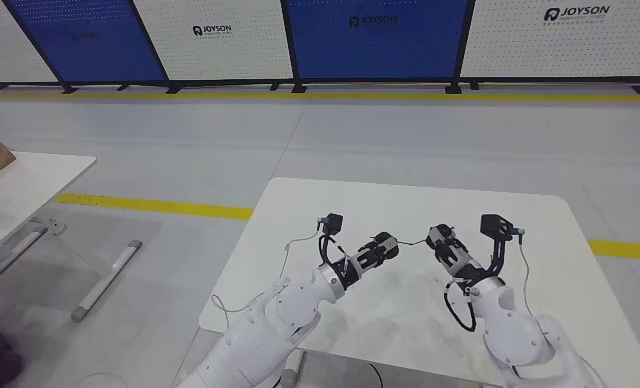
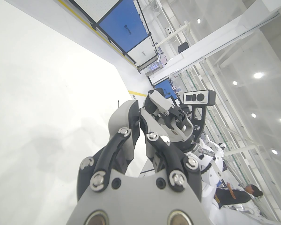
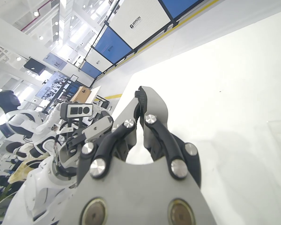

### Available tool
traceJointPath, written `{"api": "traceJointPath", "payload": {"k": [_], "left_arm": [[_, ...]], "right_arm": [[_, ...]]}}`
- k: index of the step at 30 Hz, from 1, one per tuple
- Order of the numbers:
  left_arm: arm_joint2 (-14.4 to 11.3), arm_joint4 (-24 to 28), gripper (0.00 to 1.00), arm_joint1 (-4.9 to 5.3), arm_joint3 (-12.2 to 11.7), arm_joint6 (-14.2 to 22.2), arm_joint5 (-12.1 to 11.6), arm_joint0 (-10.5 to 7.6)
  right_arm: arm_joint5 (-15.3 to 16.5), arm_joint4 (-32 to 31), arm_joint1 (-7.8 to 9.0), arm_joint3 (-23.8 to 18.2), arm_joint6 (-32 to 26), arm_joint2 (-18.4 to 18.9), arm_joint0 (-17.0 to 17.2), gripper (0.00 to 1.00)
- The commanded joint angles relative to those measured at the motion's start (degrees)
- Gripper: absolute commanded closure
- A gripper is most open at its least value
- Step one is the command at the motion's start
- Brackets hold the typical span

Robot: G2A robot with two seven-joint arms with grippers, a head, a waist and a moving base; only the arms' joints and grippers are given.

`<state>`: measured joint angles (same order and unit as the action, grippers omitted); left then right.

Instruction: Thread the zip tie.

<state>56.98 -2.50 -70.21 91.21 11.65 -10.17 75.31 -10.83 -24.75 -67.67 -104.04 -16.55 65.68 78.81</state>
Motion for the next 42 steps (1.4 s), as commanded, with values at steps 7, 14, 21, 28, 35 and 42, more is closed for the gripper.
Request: {"api": "traceJointPath", "payload": {"k": [7,14,21,28,35,42], "left_arm": [[0.0,0.0,1.0,0.0,0.0,0.0,0.0,0.0],[0.0,0.0,1.0,0.0,0.0,0.0,0.0,0.0],[0.0,0.0,1.0,0.0,0.0,0.0,0.0,0.0],[0.0,0.0,1.0,0.0,0.0,0.0,0.0,0.0],[0.0,0.0,1.0,0.0,0.0,0.0,0.0,0.0],[0.0,0.0,1.0,0.0,0.0,0.0,0.0,0.0]], "right_arm": [[0.2,-0.51,-0.25,-0.11,0.05,0.22,0.19,1.0],[0.81,-0.91,-0.3,-1.63,-0.21,1.1,1.21,1.0],[0.52,-1.14,-0.59,-0.72,-0.5,0.93,0.74,1.0],[0.22,-1.64,-0.88,-0.22,-0.66,0.62,0.48,1.0],[0.49,-1.21,-1.11,-0.44,-0.57,0.94,0.63,1.0],[0.4,-1.45,-1.32,-0.3,-0.76,0.96,0.56,1.0]]}}
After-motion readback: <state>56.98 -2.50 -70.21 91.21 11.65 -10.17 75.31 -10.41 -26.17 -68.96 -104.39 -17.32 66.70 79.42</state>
